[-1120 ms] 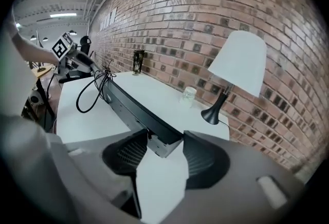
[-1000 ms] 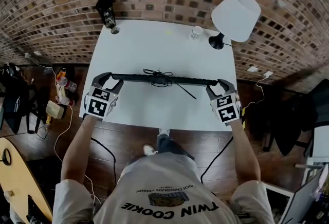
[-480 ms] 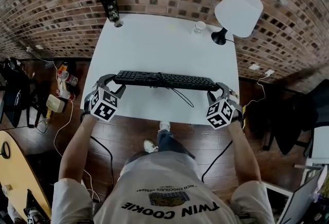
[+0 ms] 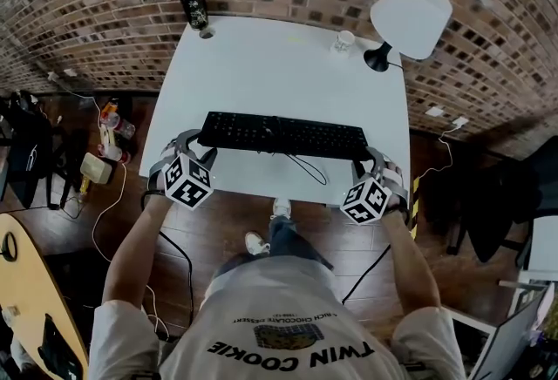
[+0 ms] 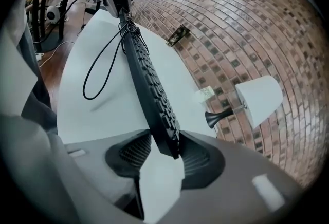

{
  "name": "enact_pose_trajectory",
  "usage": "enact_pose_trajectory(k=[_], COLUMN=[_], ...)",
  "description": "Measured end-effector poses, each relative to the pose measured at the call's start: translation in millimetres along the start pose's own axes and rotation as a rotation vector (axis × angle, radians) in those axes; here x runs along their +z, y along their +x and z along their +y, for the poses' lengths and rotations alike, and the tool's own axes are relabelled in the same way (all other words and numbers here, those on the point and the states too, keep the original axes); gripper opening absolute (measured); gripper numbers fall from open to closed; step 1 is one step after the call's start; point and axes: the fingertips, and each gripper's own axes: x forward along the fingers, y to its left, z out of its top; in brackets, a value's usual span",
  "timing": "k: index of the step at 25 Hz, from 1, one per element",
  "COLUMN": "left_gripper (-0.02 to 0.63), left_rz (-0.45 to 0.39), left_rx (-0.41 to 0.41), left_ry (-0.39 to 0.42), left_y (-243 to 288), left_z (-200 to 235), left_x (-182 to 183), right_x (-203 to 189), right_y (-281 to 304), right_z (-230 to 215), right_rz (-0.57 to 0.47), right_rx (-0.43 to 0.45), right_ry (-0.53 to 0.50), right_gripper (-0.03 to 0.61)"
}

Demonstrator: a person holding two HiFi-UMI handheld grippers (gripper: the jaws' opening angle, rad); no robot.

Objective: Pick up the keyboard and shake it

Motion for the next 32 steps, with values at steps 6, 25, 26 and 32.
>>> enact_pose_trajectory(k=[6, 25, 26, 32], left_gripper=[0.209, 0.082, 0.08, 0.04], left_rz=[0.018, 0.013, 0.005, -0.041], left_rx=[0.007, -0.064, -0.059, -0.027], left_ry=[0.043, -0.113, -0.141, -0.287], left_y=[4.3, -8.4, -11.4, -29.6], left_z=[-10.9, -34.0, -35.8, -61.2], left_x=[-9.9, -17.0, -16.0, 5.4], right_x=[-6.1, -4.1, -1.0, 31.9], right_y=[4.1, -6.3, -8.9, -31.7], right_z=[12.9, 46.1, 47.0, 46.6], right_rz=[0.02, 0.076, 0.065, -0.051], right_rx=[-0.001, 0.19, 0.202, 0.29], right_ry=[-0.027, 0.0, 0.022, 0.235], right_gripper=[0.169, 0.17, 0.17, 0.169])
